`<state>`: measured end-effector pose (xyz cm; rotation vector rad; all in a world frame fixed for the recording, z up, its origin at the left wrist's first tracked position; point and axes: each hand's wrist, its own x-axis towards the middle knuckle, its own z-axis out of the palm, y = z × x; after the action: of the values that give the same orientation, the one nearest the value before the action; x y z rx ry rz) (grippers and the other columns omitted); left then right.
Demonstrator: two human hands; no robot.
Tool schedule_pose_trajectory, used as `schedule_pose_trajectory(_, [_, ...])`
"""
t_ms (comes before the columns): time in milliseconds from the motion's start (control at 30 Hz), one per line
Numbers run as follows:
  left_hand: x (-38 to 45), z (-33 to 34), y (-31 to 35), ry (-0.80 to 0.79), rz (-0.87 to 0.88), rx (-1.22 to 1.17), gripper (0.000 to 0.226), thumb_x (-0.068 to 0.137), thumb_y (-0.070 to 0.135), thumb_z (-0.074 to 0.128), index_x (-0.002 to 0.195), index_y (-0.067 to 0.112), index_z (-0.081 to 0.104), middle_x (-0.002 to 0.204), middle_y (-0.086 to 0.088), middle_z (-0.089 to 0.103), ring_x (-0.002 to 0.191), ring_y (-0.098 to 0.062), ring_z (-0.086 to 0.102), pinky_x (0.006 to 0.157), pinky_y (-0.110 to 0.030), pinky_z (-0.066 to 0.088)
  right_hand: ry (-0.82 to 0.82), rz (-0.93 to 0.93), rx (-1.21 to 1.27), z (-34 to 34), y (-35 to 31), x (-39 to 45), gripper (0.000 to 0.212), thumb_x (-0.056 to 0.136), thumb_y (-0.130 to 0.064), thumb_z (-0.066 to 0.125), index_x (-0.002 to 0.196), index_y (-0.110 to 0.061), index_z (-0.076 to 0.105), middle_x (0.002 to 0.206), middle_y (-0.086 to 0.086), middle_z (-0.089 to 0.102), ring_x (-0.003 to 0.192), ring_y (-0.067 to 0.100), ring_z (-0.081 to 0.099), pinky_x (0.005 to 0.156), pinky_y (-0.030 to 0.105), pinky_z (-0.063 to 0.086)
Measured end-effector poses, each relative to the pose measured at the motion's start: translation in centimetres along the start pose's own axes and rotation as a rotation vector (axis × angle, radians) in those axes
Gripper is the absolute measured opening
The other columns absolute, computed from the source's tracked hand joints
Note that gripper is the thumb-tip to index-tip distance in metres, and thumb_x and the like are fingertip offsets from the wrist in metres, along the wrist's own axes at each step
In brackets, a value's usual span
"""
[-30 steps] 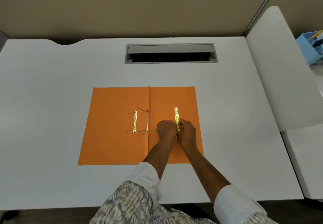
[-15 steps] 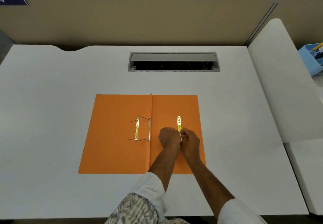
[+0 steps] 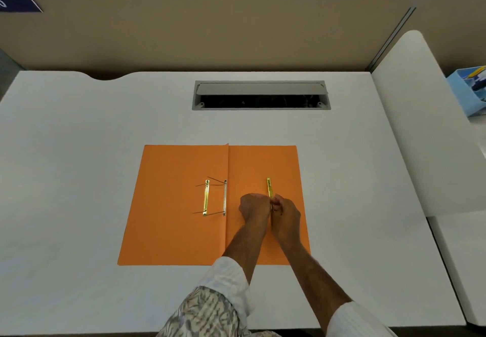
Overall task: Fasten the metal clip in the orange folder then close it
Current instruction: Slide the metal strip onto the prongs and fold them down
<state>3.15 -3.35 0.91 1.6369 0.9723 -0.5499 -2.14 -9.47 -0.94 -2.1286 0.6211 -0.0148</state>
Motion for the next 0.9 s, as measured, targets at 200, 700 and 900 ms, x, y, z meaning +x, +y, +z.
schedule_pose_trajectory(200, [-1.0,0.0,-0.6,-0.033,0.156,0.092,0.008,0.082,0.007,0.067,0.085,0.008,0.075,0.080,-0.006,0.073,0.056,-0.004,0.059,0.044,-0.016,0.043,0.012,0.022,0.077,-0.3,0.6,0.0,0.026,0.096,0.003,0.049,0.116,-0.001,0.065,0.105,0.014,0.070,0.095,0.028,0.066,0.079,0.020,0.048])
schedule_pose_trajectory(700, [1.1,-11.0,-0.5,-0.097,0.481,0.201,0.012,0.085,0.013,0.065,0.089,0.019,0.075,0.076,0.009,0.073,0.069,-0.006,0.070,0.059,-0.016,0.054,-0.381,0.272,0.561,3.0,-5.1,0.2,0.012,0.089,-0.015,0.068,0.097,-0.006,0.071,0.080,0.014,0.072,0.063,0.017,0.066,0.051,0.027,0.056])
schedule_pose_trajectory(900, [2.8,-14.5,-0.5,-0.038,0.588,0.253,0.017,0.086,0.029,0.071,0.103,0.026,0.075,0.078,0.009,0.072,0.059,0.000,0.065,0.049,-0.012,0.047,-0.483,0.244,0.525,6.3,-8.3,0.9,0.017,0.091,-0.011,0.066,0.101,0.002,0.069,0.078,0.020,0.066,0.063,0.023,0.065,0.056,0.036,0.057])
